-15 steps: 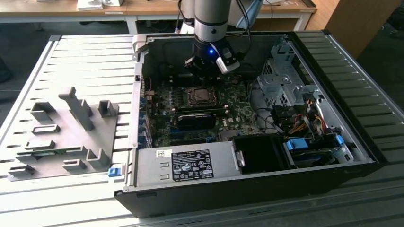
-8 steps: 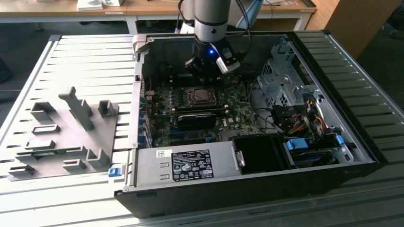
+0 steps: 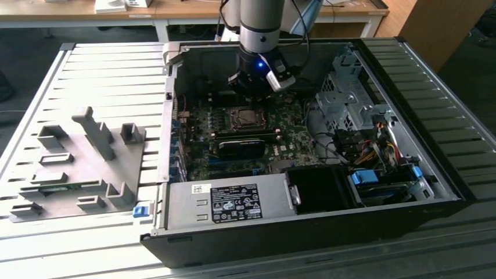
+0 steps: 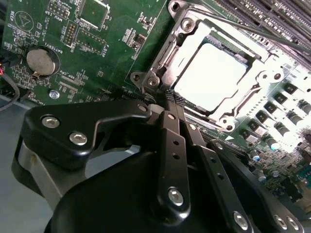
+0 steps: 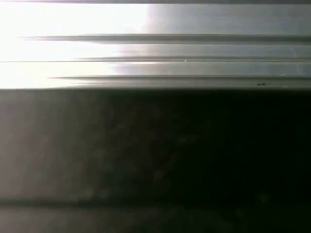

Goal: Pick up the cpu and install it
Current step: 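Install the first cpu locking lever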

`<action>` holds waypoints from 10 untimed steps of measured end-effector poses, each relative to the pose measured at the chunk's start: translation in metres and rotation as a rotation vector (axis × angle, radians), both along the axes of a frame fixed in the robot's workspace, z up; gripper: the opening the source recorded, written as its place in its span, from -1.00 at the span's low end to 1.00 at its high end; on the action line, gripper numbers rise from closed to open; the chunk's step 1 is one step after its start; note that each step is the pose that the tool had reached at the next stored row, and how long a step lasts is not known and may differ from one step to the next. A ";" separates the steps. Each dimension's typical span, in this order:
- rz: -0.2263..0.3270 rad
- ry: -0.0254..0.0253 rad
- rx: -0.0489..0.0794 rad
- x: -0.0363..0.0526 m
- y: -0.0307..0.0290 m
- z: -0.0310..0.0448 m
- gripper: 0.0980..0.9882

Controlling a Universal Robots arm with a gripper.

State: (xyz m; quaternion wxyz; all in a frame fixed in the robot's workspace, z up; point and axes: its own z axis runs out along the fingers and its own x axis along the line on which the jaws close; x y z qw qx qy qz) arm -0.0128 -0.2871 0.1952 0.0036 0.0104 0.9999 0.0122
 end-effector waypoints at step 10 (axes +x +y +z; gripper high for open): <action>0.000 -0.0013 0.039 0.0006 0.0010 0.0088 -0.98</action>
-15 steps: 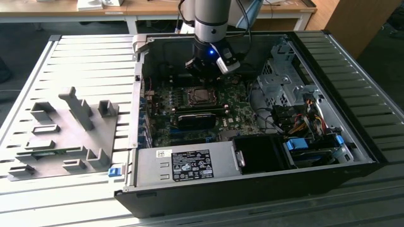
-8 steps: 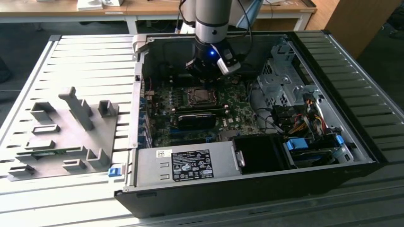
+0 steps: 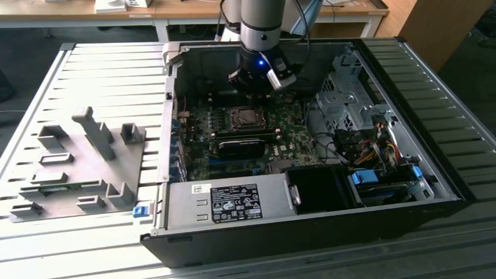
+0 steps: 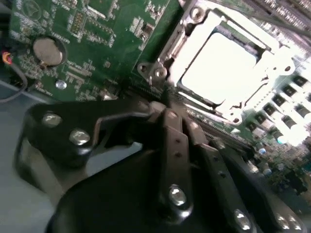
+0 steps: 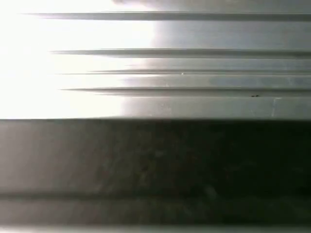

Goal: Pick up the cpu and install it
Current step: 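Install the first cpu locking lever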

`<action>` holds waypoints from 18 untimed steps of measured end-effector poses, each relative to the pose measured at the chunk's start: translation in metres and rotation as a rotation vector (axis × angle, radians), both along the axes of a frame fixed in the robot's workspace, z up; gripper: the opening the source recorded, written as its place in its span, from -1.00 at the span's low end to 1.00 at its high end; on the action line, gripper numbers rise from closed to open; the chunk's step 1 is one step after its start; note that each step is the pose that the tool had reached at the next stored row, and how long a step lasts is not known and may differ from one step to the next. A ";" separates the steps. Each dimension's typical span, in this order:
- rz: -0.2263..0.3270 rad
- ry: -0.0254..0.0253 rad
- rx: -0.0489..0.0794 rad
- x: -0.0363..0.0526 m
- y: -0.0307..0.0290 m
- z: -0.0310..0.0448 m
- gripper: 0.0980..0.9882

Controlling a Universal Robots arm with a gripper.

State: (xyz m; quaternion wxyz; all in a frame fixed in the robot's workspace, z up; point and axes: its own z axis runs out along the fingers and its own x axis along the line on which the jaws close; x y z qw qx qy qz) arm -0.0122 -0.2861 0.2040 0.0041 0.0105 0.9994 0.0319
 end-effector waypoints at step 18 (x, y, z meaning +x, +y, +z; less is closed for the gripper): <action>0.000 0.0001 -0.001 0.0000 -0.0088 0.0037 -0.98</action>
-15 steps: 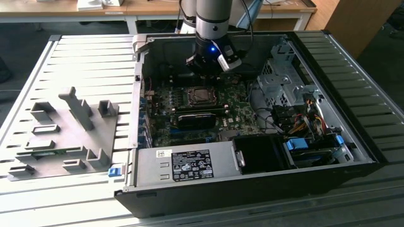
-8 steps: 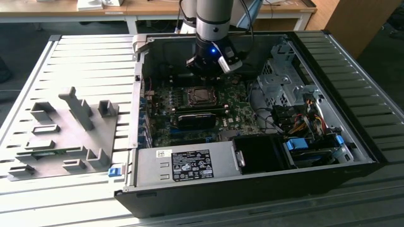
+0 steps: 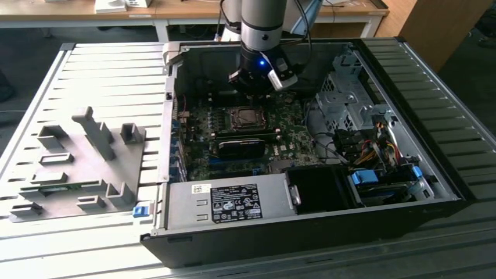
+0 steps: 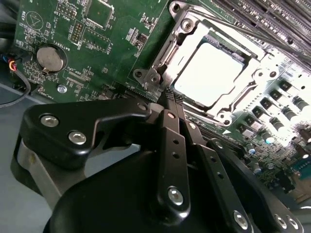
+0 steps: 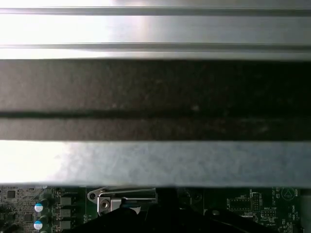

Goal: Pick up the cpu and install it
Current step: 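Install the first cpu locking lever, then install the second cpu locking lever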

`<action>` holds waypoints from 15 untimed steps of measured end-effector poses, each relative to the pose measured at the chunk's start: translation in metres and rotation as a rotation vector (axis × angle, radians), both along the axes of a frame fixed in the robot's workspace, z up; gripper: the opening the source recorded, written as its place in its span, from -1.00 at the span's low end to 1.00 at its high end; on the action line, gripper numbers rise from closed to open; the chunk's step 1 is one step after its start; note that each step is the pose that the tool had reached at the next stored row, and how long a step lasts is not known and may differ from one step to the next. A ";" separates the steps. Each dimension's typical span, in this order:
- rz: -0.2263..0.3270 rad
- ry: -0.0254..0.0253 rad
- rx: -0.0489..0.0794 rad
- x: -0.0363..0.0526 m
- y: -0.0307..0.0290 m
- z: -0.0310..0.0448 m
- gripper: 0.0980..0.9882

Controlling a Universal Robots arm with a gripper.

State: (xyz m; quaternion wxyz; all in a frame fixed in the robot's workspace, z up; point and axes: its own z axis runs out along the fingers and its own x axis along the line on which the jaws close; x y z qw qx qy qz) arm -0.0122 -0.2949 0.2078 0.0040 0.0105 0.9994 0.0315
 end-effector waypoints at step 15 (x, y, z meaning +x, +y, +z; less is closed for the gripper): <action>0.000 0.0000 0.000 0.0000 -0.0043 -0.0003 -0.98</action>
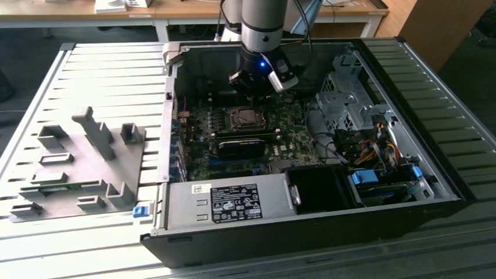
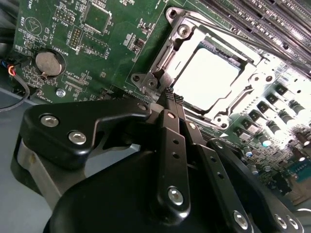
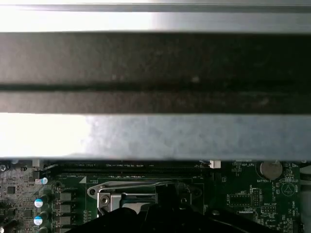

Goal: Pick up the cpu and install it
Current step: 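Install the second cpu locking lever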

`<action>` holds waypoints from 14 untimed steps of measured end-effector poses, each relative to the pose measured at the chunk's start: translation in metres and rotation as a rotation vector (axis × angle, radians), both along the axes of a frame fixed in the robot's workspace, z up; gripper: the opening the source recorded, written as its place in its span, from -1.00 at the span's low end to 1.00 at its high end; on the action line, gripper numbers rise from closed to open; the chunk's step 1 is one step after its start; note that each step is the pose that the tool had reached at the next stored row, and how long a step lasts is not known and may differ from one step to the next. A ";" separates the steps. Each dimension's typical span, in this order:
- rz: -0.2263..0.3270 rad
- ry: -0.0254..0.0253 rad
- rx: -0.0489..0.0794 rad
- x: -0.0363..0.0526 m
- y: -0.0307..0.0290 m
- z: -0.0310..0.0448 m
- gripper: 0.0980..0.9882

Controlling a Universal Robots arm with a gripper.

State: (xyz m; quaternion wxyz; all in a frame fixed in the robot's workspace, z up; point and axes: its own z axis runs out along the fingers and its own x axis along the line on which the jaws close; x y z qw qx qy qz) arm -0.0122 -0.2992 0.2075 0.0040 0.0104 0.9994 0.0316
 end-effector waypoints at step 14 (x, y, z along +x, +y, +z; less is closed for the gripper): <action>0.000 0.0001 0.000 -0.0001 -0.0011 0.0213 -0.98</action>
